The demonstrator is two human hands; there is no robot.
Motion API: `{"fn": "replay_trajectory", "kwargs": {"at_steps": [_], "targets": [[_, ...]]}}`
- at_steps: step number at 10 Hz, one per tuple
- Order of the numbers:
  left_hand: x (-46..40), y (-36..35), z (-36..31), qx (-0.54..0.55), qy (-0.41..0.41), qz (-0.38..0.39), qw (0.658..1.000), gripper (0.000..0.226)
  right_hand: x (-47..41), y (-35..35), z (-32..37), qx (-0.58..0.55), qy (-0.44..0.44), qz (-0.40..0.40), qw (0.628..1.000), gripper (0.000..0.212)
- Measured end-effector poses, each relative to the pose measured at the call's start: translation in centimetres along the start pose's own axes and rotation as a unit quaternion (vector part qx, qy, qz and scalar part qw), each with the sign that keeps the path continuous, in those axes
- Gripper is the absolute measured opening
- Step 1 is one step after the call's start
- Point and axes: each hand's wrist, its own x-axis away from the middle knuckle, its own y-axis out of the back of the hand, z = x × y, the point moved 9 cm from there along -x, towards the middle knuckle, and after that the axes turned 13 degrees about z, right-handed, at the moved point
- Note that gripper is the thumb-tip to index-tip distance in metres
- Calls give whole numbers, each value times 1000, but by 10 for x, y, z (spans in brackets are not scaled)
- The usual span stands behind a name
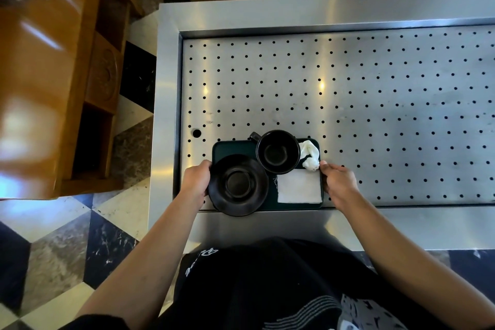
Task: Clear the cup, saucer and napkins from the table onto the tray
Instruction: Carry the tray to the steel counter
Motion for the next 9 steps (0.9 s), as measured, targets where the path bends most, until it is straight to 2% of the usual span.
{"fn": "replay_trajectory", "kwargs": {"at_steps": [1,3,5,6,7,8,9], "targets": [[0,0,0,-7,-1,3,1000,30,0,0,0,3,-1,-2,1000,21],[6,-1,-4,-39,-2,7,999,36,6,6,6,78,-2,-27,997,24],[20,1,-13,-103,-38,-2,994,24,8,13,0,102,-15,-30,994,29],[27,3,-7,-125,-46,18,991,32,11,12,-6,120,-1,-23,992,35],[31,8,1,-121,-38,34,991,36,23,10,1,176,26,-52,983,35],[41,23,-3,-213,-85,17,973,39,58,2,16,305,78,-111,943,34],[56,30,-8,-331,-158,-17,930,35,80,-9,14,341,117,-122,925,35]]}}
